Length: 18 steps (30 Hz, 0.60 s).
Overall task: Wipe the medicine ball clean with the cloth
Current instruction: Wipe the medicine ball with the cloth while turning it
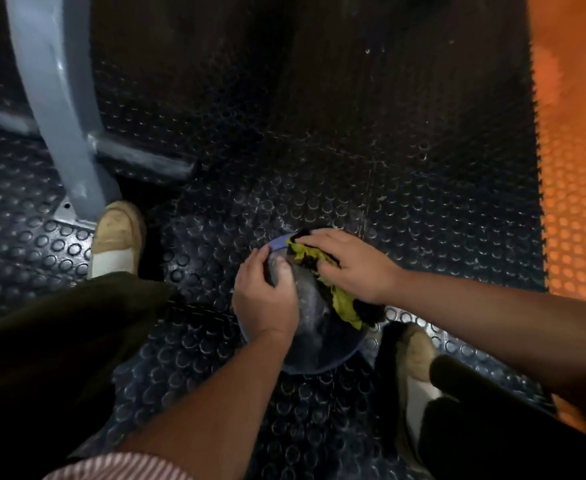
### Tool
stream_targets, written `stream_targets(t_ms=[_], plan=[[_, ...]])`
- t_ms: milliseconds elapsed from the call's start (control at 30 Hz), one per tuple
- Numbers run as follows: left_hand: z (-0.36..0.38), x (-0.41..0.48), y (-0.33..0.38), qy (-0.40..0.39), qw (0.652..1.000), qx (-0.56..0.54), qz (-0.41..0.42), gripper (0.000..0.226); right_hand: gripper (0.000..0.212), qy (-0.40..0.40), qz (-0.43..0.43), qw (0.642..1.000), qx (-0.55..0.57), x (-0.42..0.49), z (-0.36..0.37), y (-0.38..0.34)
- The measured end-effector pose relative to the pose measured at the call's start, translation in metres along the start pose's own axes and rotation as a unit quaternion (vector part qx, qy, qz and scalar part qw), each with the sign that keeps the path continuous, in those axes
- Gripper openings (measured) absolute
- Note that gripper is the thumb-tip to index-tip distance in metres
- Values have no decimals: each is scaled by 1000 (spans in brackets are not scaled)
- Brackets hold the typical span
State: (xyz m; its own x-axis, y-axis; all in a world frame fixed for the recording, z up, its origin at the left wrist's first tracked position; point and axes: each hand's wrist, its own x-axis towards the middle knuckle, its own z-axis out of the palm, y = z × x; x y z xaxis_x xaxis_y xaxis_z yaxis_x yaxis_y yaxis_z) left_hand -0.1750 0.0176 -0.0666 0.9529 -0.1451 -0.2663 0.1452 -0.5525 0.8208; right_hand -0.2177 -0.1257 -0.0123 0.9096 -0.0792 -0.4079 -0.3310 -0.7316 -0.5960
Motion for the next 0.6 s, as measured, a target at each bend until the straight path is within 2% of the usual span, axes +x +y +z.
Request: stream_targets(t_ms=[67, 133, 233, 300, 367, 433, 500, 600], plan=[[-5, 2, -6, -4, 1000, -13, 8, 37, 41, 26, 39, 996, 70, 16, -2, -7], [-9, -1, -13, -6, 999, -31, 10, 43, 34, 19, 112, 986, 122, 41, -7, -12], [-8, -12, -19, 16, 998, -67, 3, 66, 31, -28, 221, 968, 119, 87, -7, -11], [-3, -18, -17, 42, 996, -78, -1, 70, 36, -37, 262, 960, 92, 110, -6, -4], [2, -17, -14, 51, 996, -79, -5, 70, 38, -61, 251, 965, 33, 117, -5, -1], [2, -12, -10, 37, 996, -76, -18, 74, 32, -71, 187, 980, 7, 107, -6, -4], [-2, -10, -10, 13, 997, -79, -14, 70, 25, -47, 138, 989, 23, 83, -7, -9], [-8, -11, -20, -16, 997, -78, 14, 67, 29, -26, 53, 998, 37, 50, 0, -17]])
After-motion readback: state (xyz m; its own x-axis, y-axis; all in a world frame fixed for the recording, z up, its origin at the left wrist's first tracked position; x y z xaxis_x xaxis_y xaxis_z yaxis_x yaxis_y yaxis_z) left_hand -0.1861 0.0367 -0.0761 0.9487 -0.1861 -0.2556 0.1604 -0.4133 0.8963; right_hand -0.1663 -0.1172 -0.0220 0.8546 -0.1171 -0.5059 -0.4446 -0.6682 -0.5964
